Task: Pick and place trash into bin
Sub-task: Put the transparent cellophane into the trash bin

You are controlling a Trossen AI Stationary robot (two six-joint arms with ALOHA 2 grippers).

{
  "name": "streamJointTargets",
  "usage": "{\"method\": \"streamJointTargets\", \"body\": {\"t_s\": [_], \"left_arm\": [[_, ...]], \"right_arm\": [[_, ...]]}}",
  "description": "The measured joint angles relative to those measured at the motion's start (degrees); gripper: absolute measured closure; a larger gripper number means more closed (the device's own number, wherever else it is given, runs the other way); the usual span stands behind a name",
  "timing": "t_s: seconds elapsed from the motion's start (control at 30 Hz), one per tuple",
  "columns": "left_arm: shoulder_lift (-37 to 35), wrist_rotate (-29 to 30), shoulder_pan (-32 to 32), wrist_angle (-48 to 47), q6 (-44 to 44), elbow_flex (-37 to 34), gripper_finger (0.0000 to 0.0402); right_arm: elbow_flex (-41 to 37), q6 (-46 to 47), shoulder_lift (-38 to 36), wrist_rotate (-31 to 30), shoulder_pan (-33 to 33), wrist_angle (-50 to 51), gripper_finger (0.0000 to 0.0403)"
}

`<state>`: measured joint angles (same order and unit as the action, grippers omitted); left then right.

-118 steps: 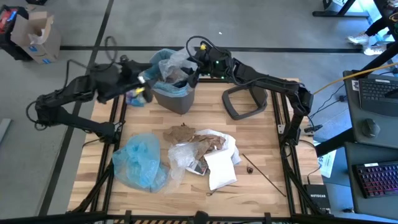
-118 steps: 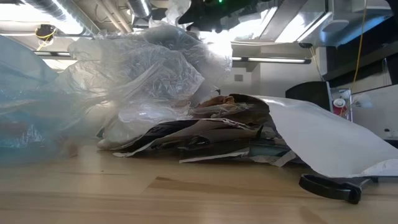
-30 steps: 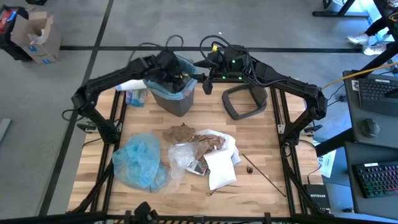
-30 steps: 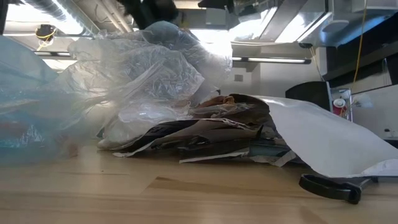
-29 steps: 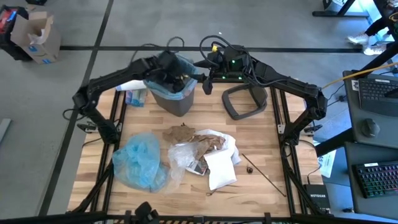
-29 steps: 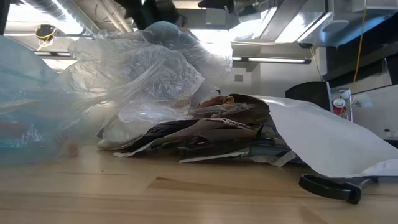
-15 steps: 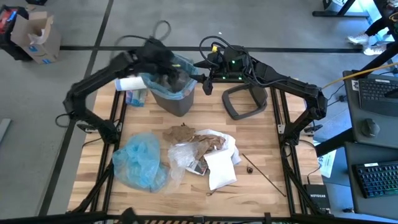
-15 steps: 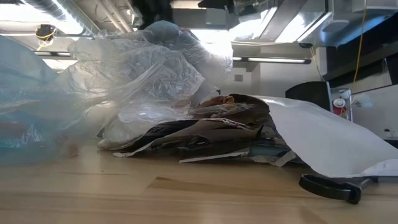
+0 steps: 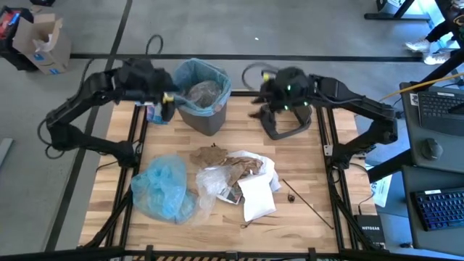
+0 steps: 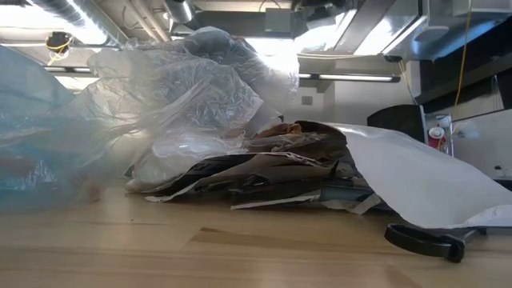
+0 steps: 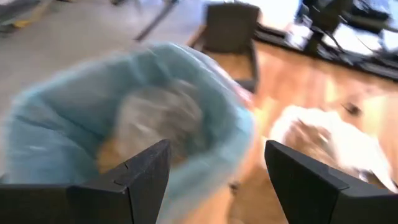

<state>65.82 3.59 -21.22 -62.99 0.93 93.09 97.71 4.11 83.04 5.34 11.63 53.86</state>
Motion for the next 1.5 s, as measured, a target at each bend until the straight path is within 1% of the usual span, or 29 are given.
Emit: {"method": "streamJointTargets", "body": {"t_s": [0.1,0.17,0.27,0.37,0.47,0.6,0.7,0.77,0.83,0.97,1.03,1.1,1.13,1.2,1.27,1.3,1.33,1.4,1.5], "left_arm": [[-1.32,-0.35,5.02,0.81,1.61,-3.09,0.0149],[-2.29,-0.15,7.95,2.34,2.95,-6.01,0.0149],[-3.03,0.12,11.74,3.39,6.03,-9.98,0.0149],[-3.39,0.07,15.32,6.03,10.39,-13.66,0.0149],[-3.59,0.89,17.86,8.79,14.63,-16.73,0.0149],[-3.56,4.62,19.88,9.74,19.23,-19.19,0.0149],[-3.59,7.03,20.52,9.97,21.96,-20.38,0.0149],[-3.56,7.13,20.73,10.19,23.22,-20.89,0.0149],[-3.56,7.12,20.91,10.67,24.24,-21.53,0.0149],[-3.53,7.13,20.88,12.19,24.08,-21.65,0.0149],[-3.54,7.19,20.88,13.08,23.86,-21.65,0.0149],[-3.46,7.15,20.88,12.87,23.72,-21.65,0.0149],[-3.46,7.15,20.88,12.96,23.69,-21.65,0.0149],[-3.46,7.15,20.88,13.07,23.76,-21.65,0.0149],[-3.46,7.25,20.88,13.22,24.04,-21.65,0.0149],[-3.46,7.56,20.88,13.45,24.06,-21.65,0.0149],[-3.46,7.94,20.88,13.63,24.16,-21.65,0.0149],[-3.46,8.26,20.88,14.23,26.08,-21.65,0.0149],[-3.45,8.32,20.86,14.15,28.68,-21.65,0.0149]], "right_arm": [[-4.64,1.98,-1.05,-1.87,-3.62,3.22,0.0162],[-9.34,2.96,-1.76,-2.69,-6.01,1.79,0.0162],[-17.92,2.98,-3.34,-3.28,-8.88,-3.41,0.0162],[-27.28,0.99,-4.85,-3.26,-10.62,-11.53,0.0162],[-35.05,-1.66,-5.17,-2.50,-11.61,-20.69,0.0162],[-42.81,-8.54,-4.31,-0.36,-14.36,-35.77,0.0162],[-46.80,-15.19,-2.71,-1.38,-16.02,-45.15,0.0162],[-47.36,-17.64,-0.98,-0.69,-16.85,-50.85,0.0162],[-47.36,-19.27,0.62,0.34,-17.64,-52.95,0.0162],[-46.11,-19.61,4.66,0.68,-18.12,-59.22,0.0163],[-44.78,-19.61,6.85,0.59,-18.03,-61.66,0.0174],[-43.56,-19.61,8.82,0.24,-17.96,-61.02,0.0203],[-42.91,-19.61,9.83,0.29,-17.93,-60.48,0.0225],[-41.33,-19.61,10.91,1.91,-17.53,-59.36,0.0282],[-39.67,-19.64,10.96,3.80,-16.96,-56.60,0.0353],[-38.58,-20.00,10.96,3.90,-16.68,-54.54,0.0377],[-37.32,-20.82,10.92,3.60,-16.35,-52.22,0.0388],[-34.15,-21.67,10.11,0.85,-15.67,-46.95,0.0386],[-26.60,-25.68,8.88,-2.25,-14.63,-40.73,0.0396]]}}
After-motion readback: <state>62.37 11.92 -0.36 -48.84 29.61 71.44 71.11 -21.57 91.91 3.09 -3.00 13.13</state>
